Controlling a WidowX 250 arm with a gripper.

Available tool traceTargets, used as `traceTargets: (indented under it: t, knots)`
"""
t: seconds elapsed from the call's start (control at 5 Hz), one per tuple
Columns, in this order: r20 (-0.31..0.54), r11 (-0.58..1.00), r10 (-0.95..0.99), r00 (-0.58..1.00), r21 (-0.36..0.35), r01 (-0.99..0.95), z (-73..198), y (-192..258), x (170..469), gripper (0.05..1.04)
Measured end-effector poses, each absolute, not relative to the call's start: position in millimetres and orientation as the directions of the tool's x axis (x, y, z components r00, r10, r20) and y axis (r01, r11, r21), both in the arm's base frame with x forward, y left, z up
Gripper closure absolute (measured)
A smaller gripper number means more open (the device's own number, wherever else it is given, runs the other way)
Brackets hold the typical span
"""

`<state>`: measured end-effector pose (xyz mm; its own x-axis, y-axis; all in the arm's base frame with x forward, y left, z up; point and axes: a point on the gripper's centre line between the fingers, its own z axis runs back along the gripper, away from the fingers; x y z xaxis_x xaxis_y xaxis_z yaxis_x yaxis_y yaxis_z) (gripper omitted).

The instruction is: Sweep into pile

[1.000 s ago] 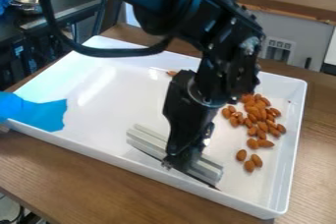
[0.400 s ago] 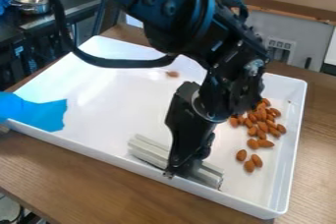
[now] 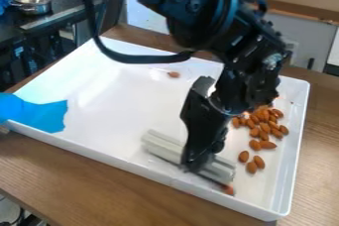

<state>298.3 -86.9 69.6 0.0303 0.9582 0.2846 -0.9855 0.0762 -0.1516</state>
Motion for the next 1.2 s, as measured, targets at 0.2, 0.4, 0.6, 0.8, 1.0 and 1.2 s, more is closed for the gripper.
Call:
traceTargets:
  t: [0.2, 0.4, 0.6, 0.8, 1.0, 1.2]
  knots:
    - [0.28, 0.064, 0.96, 0.015, -0.168, -0.984, 72.6, -93.7, 313.4, 0.717]
    - [0.293, 0.045, 0.956, -0.01, -0.179, -0.983, 71.5, -99.1, 331.2, 0.717]
    - [0.31, 0.03, 0.95, -0.038, -0.212, -0.977, 71.6, -103.2, 350.8, 0.717]
    - [0.321, 0.022, 0.945, -0.056, -0.236, -0.972, 71.7, -106.7, 365.8, 0.717]
    - [0.297, 0.002, 0.953, -0.066, -0.222, -0.975, 71.7, -105.4, 361.3, 0.717]
    - [0.209, -0.008, 0.975, -0.069, -0.279, -0.96, 118.8, -105.0, 341.2, 0.717]
